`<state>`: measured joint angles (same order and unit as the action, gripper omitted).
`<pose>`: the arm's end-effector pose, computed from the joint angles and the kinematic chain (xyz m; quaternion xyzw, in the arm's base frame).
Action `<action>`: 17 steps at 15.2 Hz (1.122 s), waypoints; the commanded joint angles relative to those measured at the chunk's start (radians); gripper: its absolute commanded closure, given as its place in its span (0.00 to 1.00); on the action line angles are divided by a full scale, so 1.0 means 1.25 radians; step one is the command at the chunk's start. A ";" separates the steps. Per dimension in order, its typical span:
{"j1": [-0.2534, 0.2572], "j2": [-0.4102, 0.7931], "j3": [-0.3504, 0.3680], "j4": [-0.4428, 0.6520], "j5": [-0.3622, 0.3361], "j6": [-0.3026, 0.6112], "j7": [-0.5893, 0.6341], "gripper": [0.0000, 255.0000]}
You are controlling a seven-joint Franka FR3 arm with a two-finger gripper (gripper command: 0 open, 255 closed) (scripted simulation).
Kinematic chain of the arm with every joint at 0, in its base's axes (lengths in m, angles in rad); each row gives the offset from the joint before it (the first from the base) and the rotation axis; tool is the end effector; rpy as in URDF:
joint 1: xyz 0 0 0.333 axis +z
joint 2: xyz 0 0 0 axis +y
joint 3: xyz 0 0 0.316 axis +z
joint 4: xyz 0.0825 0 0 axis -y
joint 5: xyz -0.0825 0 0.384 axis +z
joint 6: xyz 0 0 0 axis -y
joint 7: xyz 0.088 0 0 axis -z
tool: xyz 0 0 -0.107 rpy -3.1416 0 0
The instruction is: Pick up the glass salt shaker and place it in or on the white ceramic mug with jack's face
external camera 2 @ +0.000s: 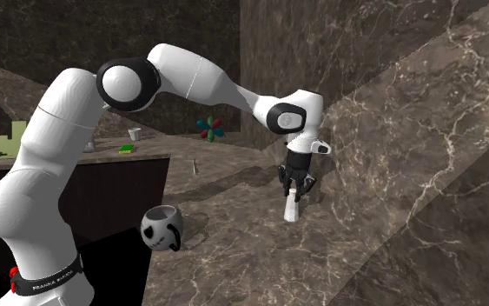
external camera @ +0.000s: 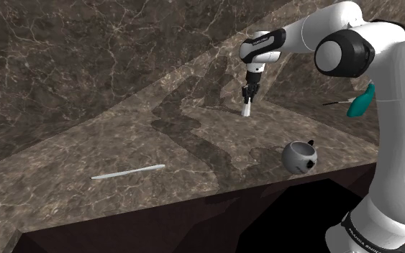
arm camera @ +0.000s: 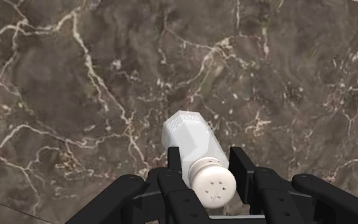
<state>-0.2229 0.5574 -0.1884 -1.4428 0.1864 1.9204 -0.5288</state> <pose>0.6554 -0.2468 0.3642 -0.9981 -0.0359 0.0143 0.0480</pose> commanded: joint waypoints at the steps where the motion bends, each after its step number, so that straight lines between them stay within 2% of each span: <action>1: 0.000 0.001 0.000 0.000 0.000 0.000 0.000 1.00; 3: 0.000 0.000 0.000 0.000 0.000 0.000 0.000 1.00; 17: -0.004 -0.029 -0.005 0.104 -0.010 -0.133 0.015 1.00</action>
<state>-0.2272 0.5208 -0.1941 -1.3255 0.1745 1.7676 -0.5118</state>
